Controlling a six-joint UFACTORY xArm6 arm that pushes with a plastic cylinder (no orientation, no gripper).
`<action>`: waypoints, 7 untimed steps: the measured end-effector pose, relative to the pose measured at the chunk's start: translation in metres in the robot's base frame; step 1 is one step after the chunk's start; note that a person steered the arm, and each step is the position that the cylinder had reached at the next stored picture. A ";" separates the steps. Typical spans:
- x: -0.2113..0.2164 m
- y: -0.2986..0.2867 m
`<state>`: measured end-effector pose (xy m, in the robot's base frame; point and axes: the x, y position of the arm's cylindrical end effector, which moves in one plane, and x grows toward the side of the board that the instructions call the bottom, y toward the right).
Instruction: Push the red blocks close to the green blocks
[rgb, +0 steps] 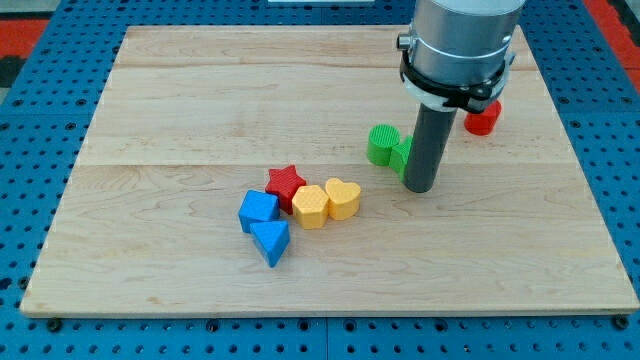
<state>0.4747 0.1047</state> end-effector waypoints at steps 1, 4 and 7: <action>-0.039 -0.036; -0.068 0.134; -0.116 0.131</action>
<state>0.3585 0.2361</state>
